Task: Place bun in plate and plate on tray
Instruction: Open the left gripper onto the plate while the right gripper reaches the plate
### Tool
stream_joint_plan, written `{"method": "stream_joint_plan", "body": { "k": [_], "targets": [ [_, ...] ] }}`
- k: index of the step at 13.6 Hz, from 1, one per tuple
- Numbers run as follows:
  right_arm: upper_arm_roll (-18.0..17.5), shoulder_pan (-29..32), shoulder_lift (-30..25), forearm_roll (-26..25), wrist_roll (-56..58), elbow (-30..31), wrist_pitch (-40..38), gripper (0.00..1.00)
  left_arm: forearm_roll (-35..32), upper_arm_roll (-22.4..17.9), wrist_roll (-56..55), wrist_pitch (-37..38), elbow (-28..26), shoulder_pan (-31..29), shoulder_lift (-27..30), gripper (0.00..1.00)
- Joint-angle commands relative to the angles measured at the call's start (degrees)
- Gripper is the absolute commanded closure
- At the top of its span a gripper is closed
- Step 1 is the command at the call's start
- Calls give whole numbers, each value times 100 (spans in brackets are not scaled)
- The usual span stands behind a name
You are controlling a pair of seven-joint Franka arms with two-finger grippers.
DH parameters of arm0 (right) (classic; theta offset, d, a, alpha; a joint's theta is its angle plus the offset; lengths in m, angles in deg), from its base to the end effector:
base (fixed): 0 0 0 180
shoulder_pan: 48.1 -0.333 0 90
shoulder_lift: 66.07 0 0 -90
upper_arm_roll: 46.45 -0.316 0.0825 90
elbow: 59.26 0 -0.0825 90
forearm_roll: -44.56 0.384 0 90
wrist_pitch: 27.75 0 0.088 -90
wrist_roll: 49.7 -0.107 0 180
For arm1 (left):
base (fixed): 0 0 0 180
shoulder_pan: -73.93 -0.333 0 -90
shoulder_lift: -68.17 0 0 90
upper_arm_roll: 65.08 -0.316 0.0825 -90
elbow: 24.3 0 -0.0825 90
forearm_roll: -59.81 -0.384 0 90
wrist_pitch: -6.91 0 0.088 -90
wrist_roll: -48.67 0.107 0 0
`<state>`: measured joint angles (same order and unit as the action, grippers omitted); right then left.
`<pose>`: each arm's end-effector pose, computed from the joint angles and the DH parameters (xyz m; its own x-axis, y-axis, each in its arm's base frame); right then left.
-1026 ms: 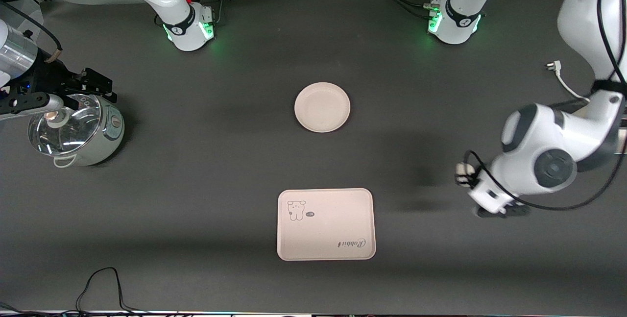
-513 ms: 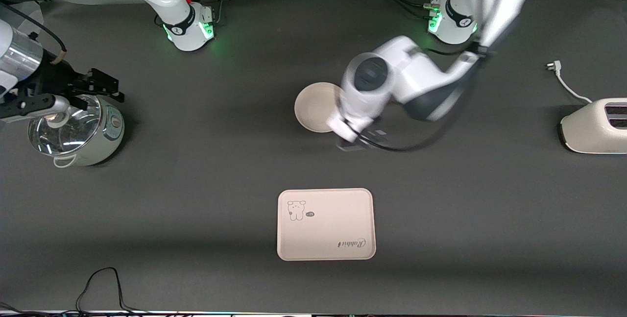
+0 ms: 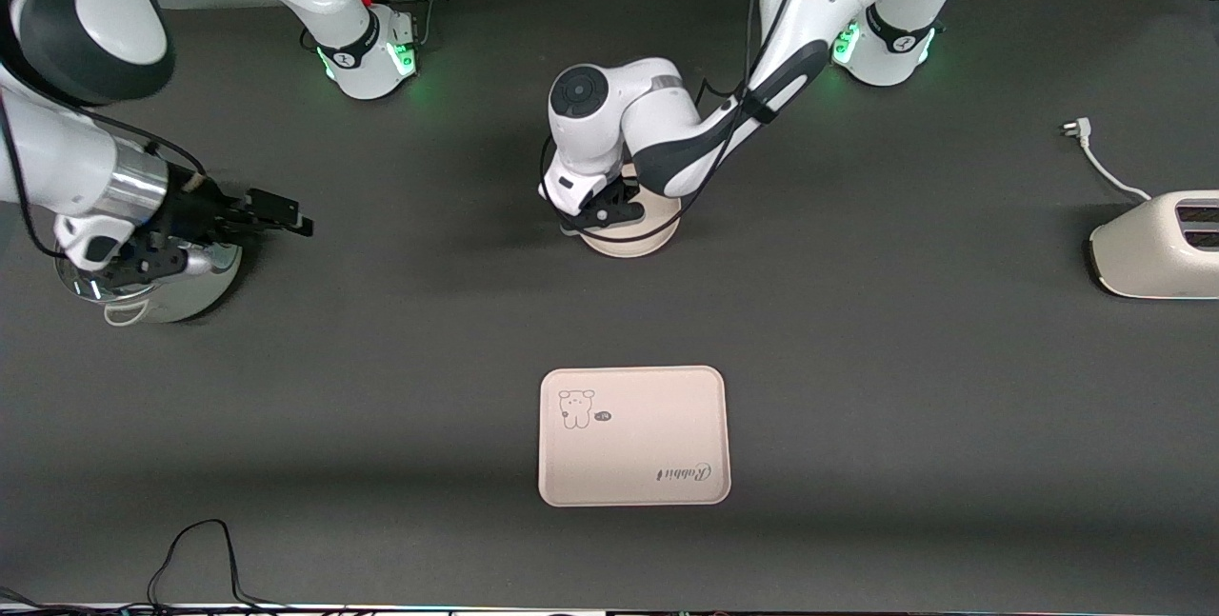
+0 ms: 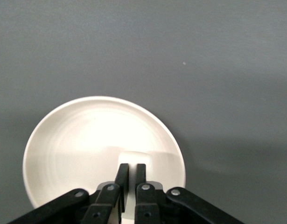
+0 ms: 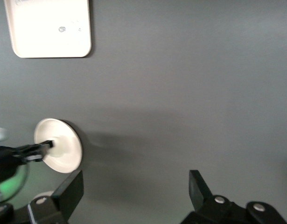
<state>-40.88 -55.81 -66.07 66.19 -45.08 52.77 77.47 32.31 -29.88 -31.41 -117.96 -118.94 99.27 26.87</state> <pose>0.5447 0.0499 0.4700 0.9941 0.0155 -0.1078 -0.0235 -0.9359 -0.3515 0.3912 -0.5537 0.2445 0.9863 0.1640 -0.0173 0.1634 -0.9861 -0.0303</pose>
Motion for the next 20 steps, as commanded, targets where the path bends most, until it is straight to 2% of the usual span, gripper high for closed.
{"method": "stream_joint_plan", "body": {
  "k": [1,2,3,4,6,7,11,13,15,17,20],
  "targets": [
    [6,-19,-88,848,74,730,595,0,-280,-390,-148,-169,-98,269,-9,88],
    [-3,-19,-44,1174,170,898,719,0,-316,-391,-157,-248,-160,260,-27,87],
    [-3,-28,8,1455,310,1030,798,0,-317,-391,-157,-266,-178,252,-18,79],
    [-12,-37,87,1728,494,1118,842,0,-317,-391,-157,-266,-187,252,-27,63],
    [-3,-168,158,2343,924,1417,956,0,-334,-400,-157,-266,-187,252,-27,9],
    [-12,-178,202,2563,1162,1583,1079,0,-352,-400,-157,-266,-187,252,-27,1],
    [-12,-230,501,3259,2059,1778,1176,0,-369,-435,-157,-248,-248,260,-18,0],
    [-12,-493,510,3339,2157,1927,1518,0,-369,-426,-157,-187,-240,225,26,0],
    [-3,-861,475,3688,2166,2138,1957,0,-308,-409,-87,-108,-100,129,244,0],
    [-12,-1265,396,3875,2166,2375,2458,0,-308,-365,131,338,207,-134,447,0],
    [-3,-1854,369,4366,2166,2595,3055,0,-89,-356,1210,1435,1242,-599,606,0]
  ]
}}
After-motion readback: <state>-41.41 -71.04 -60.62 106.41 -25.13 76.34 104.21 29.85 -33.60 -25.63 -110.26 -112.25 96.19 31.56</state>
